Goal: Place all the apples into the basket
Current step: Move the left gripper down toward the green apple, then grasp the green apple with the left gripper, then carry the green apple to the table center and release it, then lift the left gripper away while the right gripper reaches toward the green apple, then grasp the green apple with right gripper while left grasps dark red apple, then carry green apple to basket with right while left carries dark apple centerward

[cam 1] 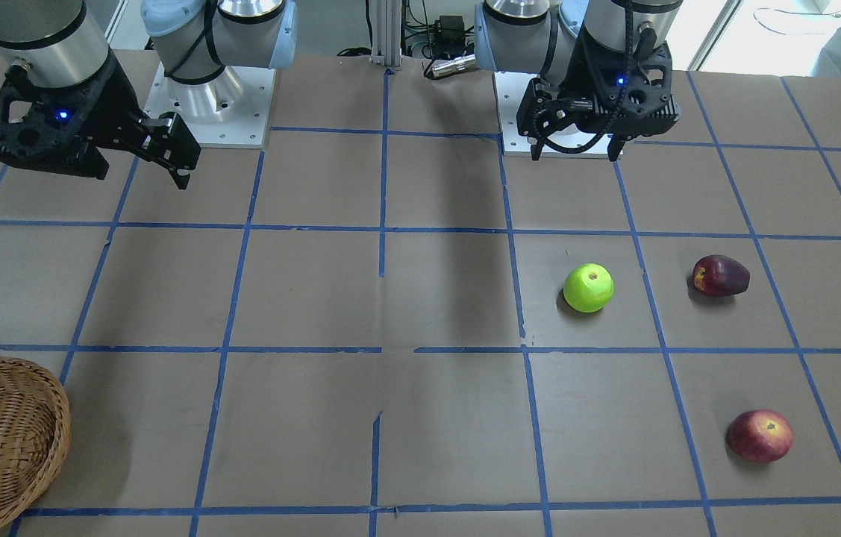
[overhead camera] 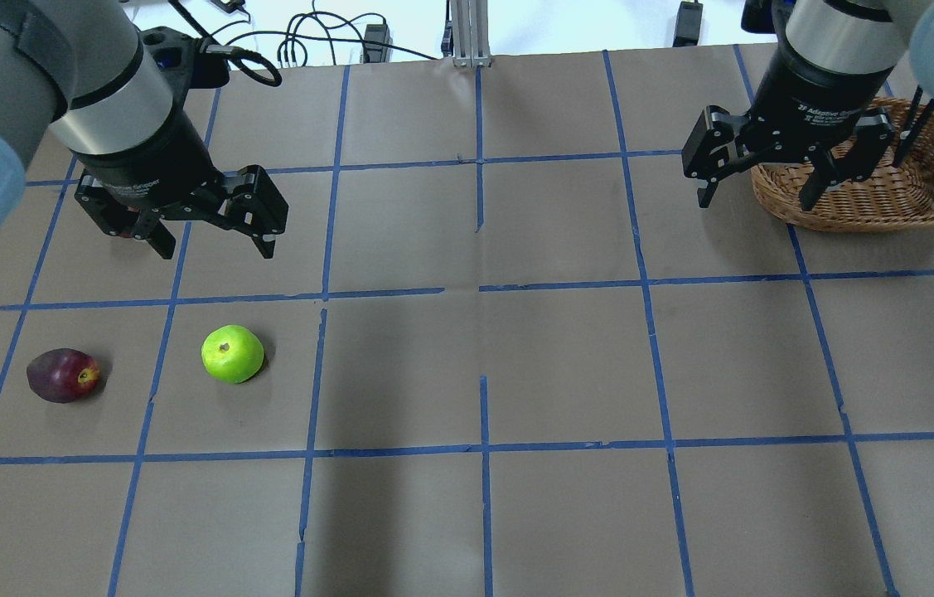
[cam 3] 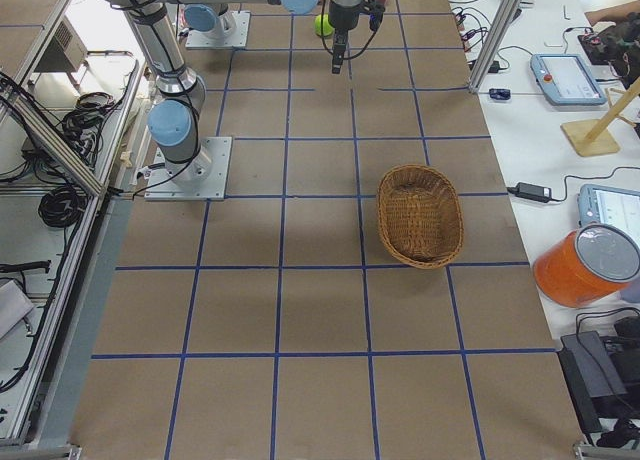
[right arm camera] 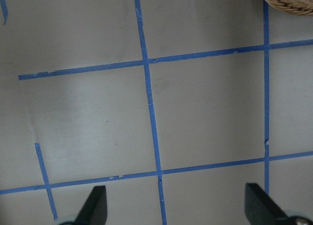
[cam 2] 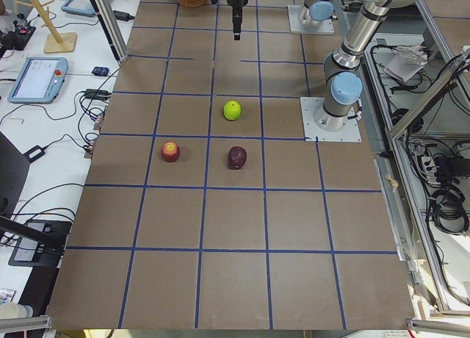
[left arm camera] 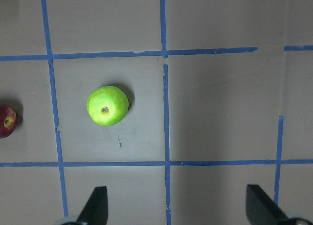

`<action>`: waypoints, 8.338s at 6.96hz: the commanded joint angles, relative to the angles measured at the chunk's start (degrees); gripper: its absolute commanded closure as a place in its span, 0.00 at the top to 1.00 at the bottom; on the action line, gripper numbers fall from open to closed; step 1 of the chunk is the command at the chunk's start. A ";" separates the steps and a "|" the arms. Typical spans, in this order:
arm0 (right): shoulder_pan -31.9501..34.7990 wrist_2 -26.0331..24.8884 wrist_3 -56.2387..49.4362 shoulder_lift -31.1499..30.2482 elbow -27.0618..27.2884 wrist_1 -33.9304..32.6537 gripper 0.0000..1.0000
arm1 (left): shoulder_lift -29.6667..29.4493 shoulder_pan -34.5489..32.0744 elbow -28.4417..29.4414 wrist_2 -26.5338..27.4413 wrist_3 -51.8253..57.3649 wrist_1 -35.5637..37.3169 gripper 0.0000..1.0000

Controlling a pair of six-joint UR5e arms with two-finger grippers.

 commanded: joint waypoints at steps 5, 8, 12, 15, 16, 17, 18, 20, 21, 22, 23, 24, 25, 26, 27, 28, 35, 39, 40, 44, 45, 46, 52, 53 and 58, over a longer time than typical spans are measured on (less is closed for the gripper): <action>-0.03 -0.46 0.00 0.12 0.09 0.00 1.00 | -3.97 5.26 -10.54 -0.38 8.85 11.81 1.00; -0.03 -0.55 -0.09 0.12 0.09 -0.35 1.00 | -13.71 13.72 -23.34 -0.38 19.44 38.33 1.00; -0.03 0.07 0.62 0.03 0.09 -0.62 1.00 | -21.12 14.70 -26.86 2.68 19.18 38.81 1.00; -0.03 -0.02 0.62 0.12 0.09 -0.70 1.00 | -20.70 14.53 -27.13 2.87 17.26 36.97 0.44; -0.03 -0.02 0.62 0.21 0.09 -0.70 1.00 | -19.74 14.27 -26.26 2.18 10.81 36.18 0.32; -0.03 -0.11 0.62 0.21 0.09 -0.70 1.00 | -20.60 12.61 -21.99 1.30 -1.70 33.48 0.32; 0.06 -0.20 0.62 0.21 0.09 -0.44 1.00 | -21.56 7.98 -16.12 -4.02 -9.31 29.62 0.31; -0.03 -0.11 0.62 0.30 0.09 -0.70 1.00 | -26.20 -4.75 -6.77 -6.87 -32.03 27.12 0.30; -0.03 -0.20 0.62 0.30 0.09 -0.70 1.00 | -29.63 -9.85 -4.39 -10.63 -42.59 32.08 0.31; -0.03 -0.29 0.62 0.30 0.09 -0.70 1.00 | -33.31 -13.65 -3.32 -10.75 -51.31 38.75 0.31; -0.03 -0.37 0.53 0.30 0.09 -0.44 1.00 | -36.66 -15.08 -3.75 -10.92 -55.14 41.68 0.31; -0.03 -0.55 0.27 0.21 0.09 -0.44 1.00 | -38.78 -15.44 -3.75 -11.45 -58.48 46.93 0.37; -0.03 -0.38 0.09 0.04 0.09 -0.87 1.00 | -39.24 -15.53 -3.75 -11.71 -58.78 47.86 0.99; -0.03 -0.37 0.70 -0.05 0.09 -0.97 1.00 | -37.93 -15.18 -2.97 -11.63 -58.26 46.91 1.00; 0.06 -0.46 0.88 0.99 0.09 -0.88 1.00 | -35.57 -14.48 -2.26 -11.46 -54.25 44.11 1.00; 0.06 0.41 0.88 2.13 0.09 -1.31 1.00 | -32.50 -11.52 0.09 -11.02 -47.68 35.30 1.00; 22.27 0.59 14.74 20.12 1.50 -24.04 1.00 | -14.29 26.15 -6.80 0.77 39.42 17.02 1.00; 22.65 0.94 15.47 27.97 1.15 -32.95 1.00 | -16.03 44.56 -18.94 0.23 66.10 32.63 1.00; 22.65 3.29 15.64 29.46 1.23 -36.96 1.00 | -16.99 44.93 -19.83 -0.03 65.50 33.27 1.00; 22.65 4.81 15.65 32.99 1.32 -40.78 1.00 | -22.18 44.85 -20.54 0.24 62.69 34.67 1.00; 22.65 4.72 15.64 33.26 1.49 -40.78 1.00 | -22.80 44.85 -20.54 0.24 62.60 35.12 1.00; 22.65 4.72 15.82 34.30 1.58 -40.87 0.92 | -22.89 44.85 -20.80 0.15 62.60 35.12 1.00; 8.29 4.63 8.93 21.61 0.97 -33.86 0.00 | -18.24 25.58 -8.44 -2.21 21.06 15.40 0.38; 2.32 4.46 1.74 19.22 1.05 -32.27 0.00 | -18.67 17.77 -7.28 -4.49 6.67 15.17 0.38; -24.70 4.20 -36.32 20.15 0.97 -32.07 0.00 | -30.85 -15.32 -7.00 -7.30 -42.42 45.69 0.38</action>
